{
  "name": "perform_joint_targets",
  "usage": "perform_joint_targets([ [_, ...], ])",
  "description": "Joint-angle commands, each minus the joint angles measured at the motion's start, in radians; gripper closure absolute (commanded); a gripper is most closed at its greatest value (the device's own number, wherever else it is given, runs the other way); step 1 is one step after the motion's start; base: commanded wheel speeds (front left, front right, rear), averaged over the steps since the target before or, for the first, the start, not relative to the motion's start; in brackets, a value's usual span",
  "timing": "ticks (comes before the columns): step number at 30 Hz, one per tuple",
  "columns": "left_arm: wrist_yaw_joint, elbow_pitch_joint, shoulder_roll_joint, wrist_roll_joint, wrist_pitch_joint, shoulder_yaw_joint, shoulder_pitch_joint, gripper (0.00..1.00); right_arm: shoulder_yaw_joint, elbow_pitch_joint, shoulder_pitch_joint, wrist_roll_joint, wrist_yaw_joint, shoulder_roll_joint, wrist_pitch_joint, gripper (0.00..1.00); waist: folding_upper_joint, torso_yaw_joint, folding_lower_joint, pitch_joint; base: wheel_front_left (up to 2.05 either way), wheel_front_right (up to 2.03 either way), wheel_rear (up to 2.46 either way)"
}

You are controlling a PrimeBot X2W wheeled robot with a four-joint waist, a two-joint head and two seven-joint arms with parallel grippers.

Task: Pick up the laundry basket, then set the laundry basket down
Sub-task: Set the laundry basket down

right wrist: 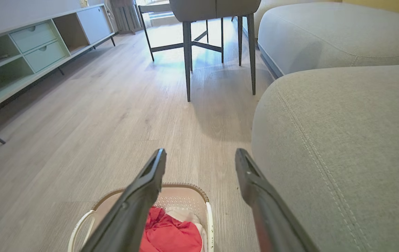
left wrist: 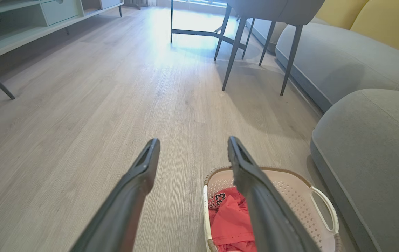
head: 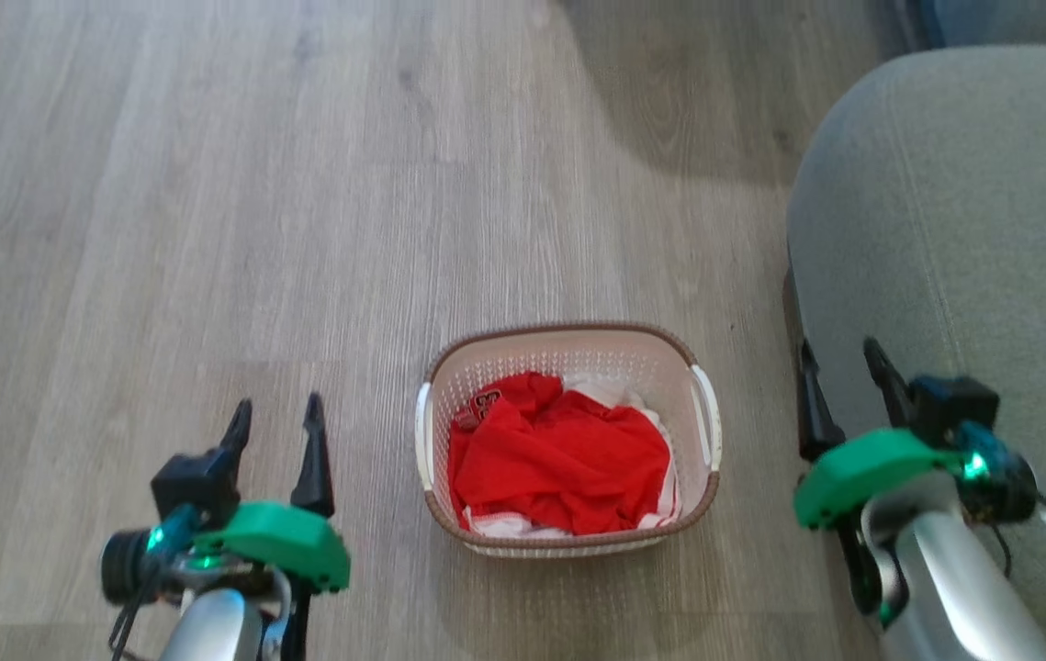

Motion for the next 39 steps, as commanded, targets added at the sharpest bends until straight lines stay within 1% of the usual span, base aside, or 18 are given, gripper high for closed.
perform_joint_targets([
  [1,-0.004,-0.042,0.002,0.008,-0.005,0.044,-0.009,0.0,0.012,-0.053,0.009,0.0,-0.002,0.009,-0.012,0.0,-0.0001,0.005,0.0001,-0.023,0.0,0.0,0.0],
  [7,0.004,-0.101,-0.002,0.038,-0.005,0.079,0.083,0.0,0.002,-0.181,0.135,-0.004,-0.002,0.009,-0.012,0.0,-0.0001,0.002,0.0001,-0.076,0.0,0.0,0.0],
  [11,0.01,-0.138,-0.004,0.045,-0.005,0.089,0.129,0.0,-0.005,-0.232,0.2,-0.009,-0.002,0.009,-0.012,0.0,-0.0001,-0.004,0.0001,-0.102,0.0,0.0,0.0],
  [15,0.003,-0.176,-0.004,0.048,-0.005,0.086,0.169,0.0,-0.01,-0.269,0.244,-0.013,-0.002,0.009,-0.012,0.0,-0.0001,-0.012,0.0001,-0.115,0.0,0.0,0.0],
  [22,0.008,-0.224,-0.005,0.064,-0.005,0.096,0.206,0.0,-0.028,-0.301,0.281,-0.025,-0.002,0.009,-0.012,0.0,-0.0001,-0.022,0.0001,-0.127,0.0,0.0,0.0],
  [39,0.018,-0.235,-0.006,0.089,-0.005,0.112,0.229,0.0,-0.044,-0.318,0.29,-0.038,-0.002,0.009,-0.012,0.0,-0.0001,-0.017,0.0001,-0.133,0.0,0.0,0.0],
])
